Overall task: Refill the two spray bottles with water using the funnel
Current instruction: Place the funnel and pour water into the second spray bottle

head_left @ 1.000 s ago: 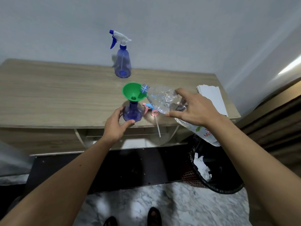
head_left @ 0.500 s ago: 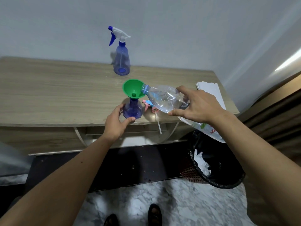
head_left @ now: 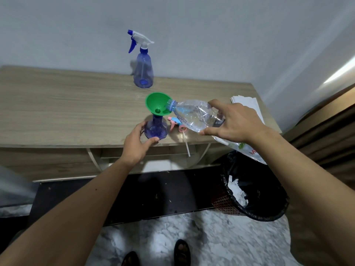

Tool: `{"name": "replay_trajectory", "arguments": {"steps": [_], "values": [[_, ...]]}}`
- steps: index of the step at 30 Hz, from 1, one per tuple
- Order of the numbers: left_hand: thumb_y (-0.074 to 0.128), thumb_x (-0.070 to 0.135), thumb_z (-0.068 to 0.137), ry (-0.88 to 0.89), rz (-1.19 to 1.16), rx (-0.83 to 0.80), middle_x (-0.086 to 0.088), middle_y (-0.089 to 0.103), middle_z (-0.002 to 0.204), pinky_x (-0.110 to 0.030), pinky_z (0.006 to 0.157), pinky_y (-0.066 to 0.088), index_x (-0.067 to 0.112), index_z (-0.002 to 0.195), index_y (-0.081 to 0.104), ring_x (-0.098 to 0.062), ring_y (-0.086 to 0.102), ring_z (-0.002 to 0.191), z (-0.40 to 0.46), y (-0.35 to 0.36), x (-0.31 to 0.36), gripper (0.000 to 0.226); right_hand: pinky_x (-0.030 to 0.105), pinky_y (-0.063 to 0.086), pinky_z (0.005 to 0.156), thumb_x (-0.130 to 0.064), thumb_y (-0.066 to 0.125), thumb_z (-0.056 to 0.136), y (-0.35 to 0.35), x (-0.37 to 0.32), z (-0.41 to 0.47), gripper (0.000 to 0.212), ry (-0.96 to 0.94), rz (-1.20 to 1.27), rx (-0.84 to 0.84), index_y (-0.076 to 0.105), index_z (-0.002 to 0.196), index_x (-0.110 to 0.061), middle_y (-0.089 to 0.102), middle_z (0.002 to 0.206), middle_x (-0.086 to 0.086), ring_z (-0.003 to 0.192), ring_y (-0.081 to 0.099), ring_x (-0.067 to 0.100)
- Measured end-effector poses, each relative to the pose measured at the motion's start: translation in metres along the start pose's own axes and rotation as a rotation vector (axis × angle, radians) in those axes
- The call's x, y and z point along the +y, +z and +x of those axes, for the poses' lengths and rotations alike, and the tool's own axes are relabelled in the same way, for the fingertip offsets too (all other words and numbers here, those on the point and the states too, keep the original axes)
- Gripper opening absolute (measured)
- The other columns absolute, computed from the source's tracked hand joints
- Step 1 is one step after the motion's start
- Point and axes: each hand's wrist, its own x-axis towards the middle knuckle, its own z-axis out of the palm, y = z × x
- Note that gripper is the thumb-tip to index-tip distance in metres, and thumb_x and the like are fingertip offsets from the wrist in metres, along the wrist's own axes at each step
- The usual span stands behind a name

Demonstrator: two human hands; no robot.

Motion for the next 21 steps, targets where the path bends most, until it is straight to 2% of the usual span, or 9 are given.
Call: {"name": "replay_trajectory", "arguments": {"steps": [6, 11, 21], "values": [[0.094, 0.024, 0.078, 0.0, -0.008, -0.009, 0.004, 0.067, 0.142, -0.039, 0.119, 0.045, 0.022, 0.151, 0.053, -0.012, 0.062, 0.129, -0.002, 0.0013, 0.0041, 0.084, 0.042, 0.055, 0.084, -0.088, 0.068, 0.071, -0.0056, 0.0025, 0.0006, 0.081, 0.002, -0.042, -0.016, 0.046, 0.135, -0.044, 0.072, 0.109, -0.009, 0.109, 0.065, 0.027], [0.094, 0.032, 0.076, -0.003, -0.003, -0.019, 0.004, 0.067, 0.142, -0.043, 0.118, 0.046, 0.024, 0.151, 0.053, -0.011, 0.063, 0.13, -0.0009, -0.0011, 0.0008, 0.086, 0.038, 0.05, 0.078, -0.085, 0.07, 0.072, -0.0038, 0.0017, 0.0004, 0.08, 0.003, -0.019, -0.002, 0.047, 0.136, -0.044, 0.069, 0.102, -0.011, 0.107, 0.065, 0.026], [0.095, 0.031, 0.075, -0.005, -0.015, -0.019, 0.005, 0.066, 0.143, -0.043, 0.118, 0.047, 0.024, 0.151, 0.052, -0.009, 0.062, 0.131, -0.0007, -0.0011, -0.0011, 0.087, 0.037, 0.046, 0.076, -0.085, 0.07, 0.072, 0.0014, -0.0001, 0.0007, 0.079, -0.006, 0.02, 0.022, 0.046, 0.134, -0.043, 0.064, 0.1, -0.013, 0.103, 0.063, 0.023]]}}
